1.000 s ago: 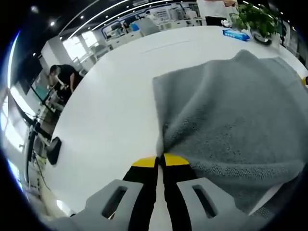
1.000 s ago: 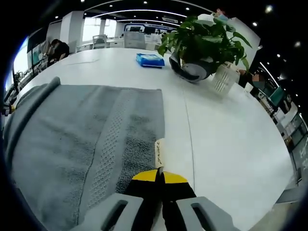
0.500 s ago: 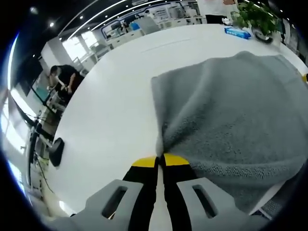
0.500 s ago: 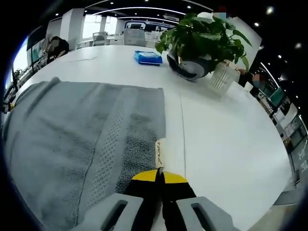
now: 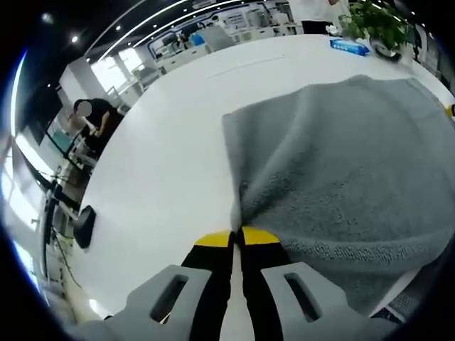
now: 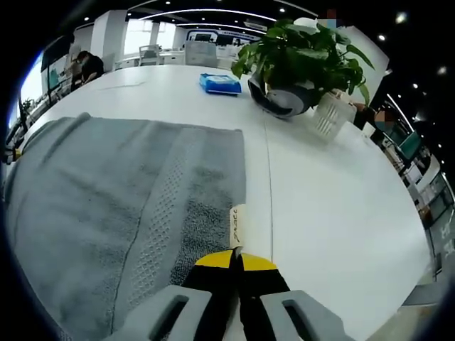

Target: Open the folded towel by lifting each exposed corner and separating the folded layers until the towel lies flat within the target outline without major curled edges

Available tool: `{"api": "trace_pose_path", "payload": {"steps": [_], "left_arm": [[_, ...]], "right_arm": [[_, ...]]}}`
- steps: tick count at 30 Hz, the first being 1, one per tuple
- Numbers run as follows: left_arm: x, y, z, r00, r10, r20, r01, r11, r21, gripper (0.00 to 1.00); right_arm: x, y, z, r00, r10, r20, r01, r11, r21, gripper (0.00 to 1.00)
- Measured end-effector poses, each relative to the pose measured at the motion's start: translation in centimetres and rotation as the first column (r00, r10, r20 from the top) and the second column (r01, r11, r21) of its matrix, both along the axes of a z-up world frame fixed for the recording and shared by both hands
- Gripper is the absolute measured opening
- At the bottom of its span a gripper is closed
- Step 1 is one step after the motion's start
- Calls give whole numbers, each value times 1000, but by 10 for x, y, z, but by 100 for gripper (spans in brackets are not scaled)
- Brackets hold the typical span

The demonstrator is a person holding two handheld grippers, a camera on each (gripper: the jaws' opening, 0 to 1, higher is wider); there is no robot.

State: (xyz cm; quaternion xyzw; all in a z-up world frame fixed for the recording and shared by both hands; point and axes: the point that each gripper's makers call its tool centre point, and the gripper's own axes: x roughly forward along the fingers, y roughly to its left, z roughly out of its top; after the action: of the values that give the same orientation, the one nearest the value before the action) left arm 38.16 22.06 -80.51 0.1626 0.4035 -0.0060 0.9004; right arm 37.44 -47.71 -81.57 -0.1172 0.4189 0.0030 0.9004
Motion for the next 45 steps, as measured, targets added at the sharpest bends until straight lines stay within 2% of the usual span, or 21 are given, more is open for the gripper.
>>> {"api": "trace_pose_path", "payload": {"steps": [5, 12, 22, 31, 34, 39, 41, 42, 43, 44, 45], "left_arm": [[4, 3, -1, 1000, -25, -18, 26, 999, 19, 3], [20, 5, -2, 998, -54, -30, 55, 998, 27, 3], [60, 9, -3, 993, -104, -56, 107, 993, 52, 3], [89, 10, -4, 989, -140, -53, 144, 987, 78, 2], [94, 11, -3, 991, -126, -51, 129, 990, 59, 2], [93, 11, -4, 994, -64, -86, 58, 996, -68, 3], [93, 12, -4, 996, -41, -74, 33, 994, -102, 3], [92, 12, -4, 997, -18, -69, 9, 992, -128, 4], [91, 13, -4, 997, 43, -69, -55, 981, -184, 5], [89, 15, -3, 994, 86, -71, -99, 973, -208, 7], [84, 17, -3, 989, 119, -87, -135, 968, -214, 10]], "right_arm": [[6, -3, 0, 1000, 18, -23, -18, 1000, -15, 0], [24, -2, 0, 998, 42, -46, -44, 999, -28, 0], [53, 2, -1, 994, 85, -74, -88, 995, -46, 0], [80, 5, 1, 990, 110, -90, -115, 992, -56, 0], [84, 6, 1, 988, 114, -108, -121, 991, -60, 0], [83, 5, 2, 987, 112, -118, -119, 992, -49, 0], [84, 5, 2, 990, 93, -106, -95, 995, -12, 0], [84, 5, 2, 994, 64, -93, -61, 998, 29, 0], [84, 4, 3, 996, 21, -82, -16, 998, 59, 3], [82, 4, 5, 997, -11, -78, 19, 995, 101, 5], [78, 5, 8, 997, 4, -80, 5, 994, 113, 7]]}}
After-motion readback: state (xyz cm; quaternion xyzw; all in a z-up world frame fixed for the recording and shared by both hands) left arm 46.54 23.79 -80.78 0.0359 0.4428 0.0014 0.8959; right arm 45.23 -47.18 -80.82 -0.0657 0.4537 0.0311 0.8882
